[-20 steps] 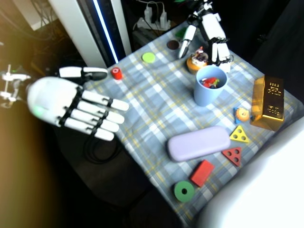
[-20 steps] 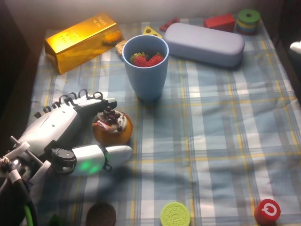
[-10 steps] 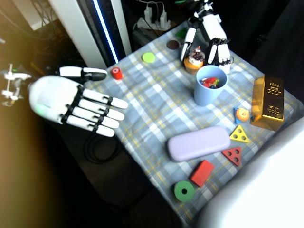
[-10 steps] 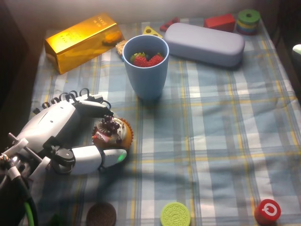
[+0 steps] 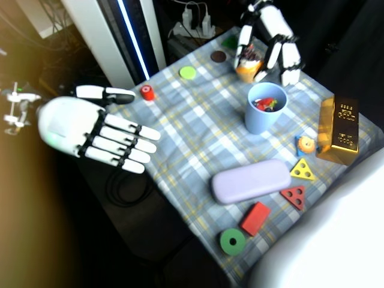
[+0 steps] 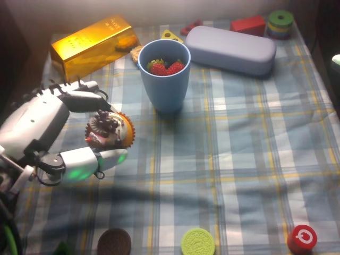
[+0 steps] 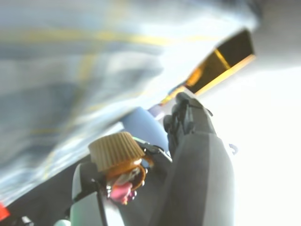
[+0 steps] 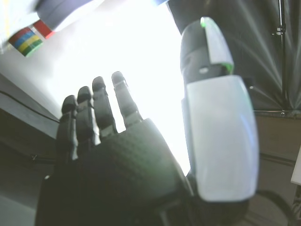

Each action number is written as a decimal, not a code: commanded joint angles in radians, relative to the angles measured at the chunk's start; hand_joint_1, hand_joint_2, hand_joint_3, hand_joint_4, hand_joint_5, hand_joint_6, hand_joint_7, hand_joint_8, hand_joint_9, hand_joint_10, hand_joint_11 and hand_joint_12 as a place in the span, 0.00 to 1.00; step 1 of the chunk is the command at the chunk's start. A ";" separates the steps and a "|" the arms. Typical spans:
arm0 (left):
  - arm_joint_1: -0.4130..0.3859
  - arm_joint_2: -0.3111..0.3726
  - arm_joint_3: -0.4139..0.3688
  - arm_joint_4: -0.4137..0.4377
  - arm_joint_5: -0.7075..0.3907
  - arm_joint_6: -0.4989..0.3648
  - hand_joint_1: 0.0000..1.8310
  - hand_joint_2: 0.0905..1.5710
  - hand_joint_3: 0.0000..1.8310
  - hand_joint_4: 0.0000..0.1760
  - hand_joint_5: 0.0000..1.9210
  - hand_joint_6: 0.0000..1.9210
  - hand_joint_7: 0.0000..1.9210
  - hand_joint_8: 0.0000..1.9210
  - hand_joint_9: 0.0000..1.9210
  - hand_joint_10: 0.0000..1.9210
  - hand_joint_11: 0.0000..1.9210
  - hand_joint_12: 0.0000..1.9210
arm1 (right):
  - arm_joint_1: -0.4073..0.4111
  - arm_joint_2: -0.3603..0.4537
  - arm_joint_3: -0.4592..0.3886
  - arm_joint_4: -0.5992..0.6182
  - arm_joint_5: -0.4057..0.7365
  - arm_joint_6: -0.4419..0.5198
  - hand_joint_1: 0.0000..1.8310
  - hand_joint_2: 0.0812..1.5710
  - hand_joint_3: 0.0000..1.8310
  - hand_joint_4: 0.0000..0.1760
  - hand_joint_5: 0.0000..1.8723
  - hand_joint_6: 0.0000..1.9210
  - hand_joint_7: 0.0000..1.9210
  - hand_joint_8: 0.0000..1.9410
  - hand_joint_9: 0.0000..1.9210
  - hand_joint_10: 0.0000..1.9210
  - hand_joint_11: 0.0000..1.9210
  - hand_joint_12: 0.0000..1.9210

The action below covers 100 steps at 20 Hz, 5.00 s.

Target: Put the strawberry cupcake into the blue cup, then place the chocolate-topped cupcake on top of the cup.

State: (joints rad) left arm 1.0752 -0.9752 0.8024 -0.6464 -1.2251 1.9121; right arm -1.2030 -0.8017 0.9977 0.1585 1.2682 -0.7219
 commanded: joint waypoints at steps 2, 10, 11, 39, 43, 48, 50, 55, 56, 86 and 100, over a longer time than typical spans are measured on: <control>-0.022 0.024 -0.009 0.062 -0.133 -0.004 0.55 0.70 0.00 1.00 0.50 0.53 0.20 0.00 0.13 0.00 0.00 0.28 | 0.001 -0.001 0.002 0.021 0.121 0.009 0.00 0.71 0.01 0.00 0.00 0.00 0.04 0.00 0.02 0.00 0.01 0.01; -0.129 0.049 0.024 0.113 -0.158 -0.003 0.56 0.69 0.00 1.00 0.51 0.50 0.18 0.00 0.11 0.00 0.00 0.27 | -0.004 -0.008 0.004 0.023 0.116 0.009 0.00 0.71 0.00 0.00 0.00 0.00 0.03 0.00 0.02 0.00 0.01 0.00; -0.146 0.045 0.035 0.118 -0.151 -0.003 0.56 0.68 0.00 1.00 0.52 0.49 0.19 0.00 0.13 0.01 0.00 0.30 | -0.004 -0.010 0.005 0.023 0.116 0.009 0.00 0.71 0.00 0.00 0.00 0.00 0.03 0.00 0.01 0.00 0.00 0.00; -0.435 -0.194 0.321 0.213 0.163 -0.004 0.54 0.64 0.00 0.46 0.46 0.00 0.18 0.00 0.18 0.00 0.06 0.31 | -0.034 -0.019 0.005 0.030 0.134 0.038 0.00 0.73 0.00 0.01 0.00 0.00 0.02 0.00 0.00 0.00 0.00 0.00; -0.426 -0.183 0.313 0.212 0.167 -0.004 0.53 0.60 0.00 0.44 0.45 0.00 0.18 0.00 0.18 0.00 0.07 0.27 | -0.036 -0.022 0.006 0.030 0.134 0.039 0.00 0.72 0.00 0.15 0.00 0.00 0.02 0.00 0.00 0.00 0.00 0.00; -0.423 -0.176 0.305 0.215 0.178 -0.004 0.54 0.58 0.00 0.66 0.40 0.00 0.16 0.00 0.15 0.00 0.06 0.26 | -0.040 -0.026 0.009 0.035 0.134 0.039 0.00 0.72 0.00 0.12 0.00 0.00 0.01 0.00 0.00 0.00 0.01 0.00; -0.419 -0.170 0.300 0.216 0.177 -0.004 0.53 0.56 0.00 0.52 0.40 0.00 0.15 0.00 0.13 0.00 0.04 0.25 | -0.040 -0.028 0.010 0.035 0.134 0.039 0.00 0.70 0.00 0.18 0.00 0.00 0.01 0.00 0.00 0.00 0.00 0.00; -0.407 -0.157 0.286 0.220 0.175 -0.004 0.46 0.58 0.01 0.73 0.38 0.00 0.15 0.00 0.13 0.00 0.05 0.22 | -0.046 -0.030 0.010 0.041 0.134 0.040 0.00 0.70 0.00 0.29 0.00 0.00 0.01 0.00 0.00 0.00 0.00 0.00; -0.407 -0.157 0.285 0.220 0.175 -0.004 0.45 0.58 0.00 0.72 0.37 0.00 0.15 0.00 0.12 0.00 0.04 0.22 | -0.047 -0.030 0.010 0.041 0.134 0.040 0.00 0.69 0.00 0.30 0.00 0.00 0.01 0.00 0.00 0.00 0.00 0.00; -0.332 0.008 0.132 0.223 0.004 0.064 0.03 0.55 0.00 0.51 0.00 0.00 0.03 0.00 0.07 0.00 0.01 0.24 | -0.075 -0.036 0.011 0.080 0.160 0.057 0.00 0.66 0.00 0.44 0.00 0.00 0.01 0.00 0.00 0.00 0.00 0.00; 0.102 0.071 -0.080 -0.111 -0.389 0.063 0.00 0.54 0.00 1.00 0.00 0.00 0.01 0.00 0.03 0.01 0.04 0.01 | -0.186 -0.091 -0.043 0.253 0.344 0.003 0.00 0.62 0.00 0.21 0.00 0.00 0.00 0.00 0.00 0.00 0.00 0.00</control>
State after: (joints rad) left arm 1.2057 -0.9161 0.7086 -0.8120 -1.5043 1.9797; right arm -1.3975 -0.9035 0.9508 0.4229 1.4807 -0.7498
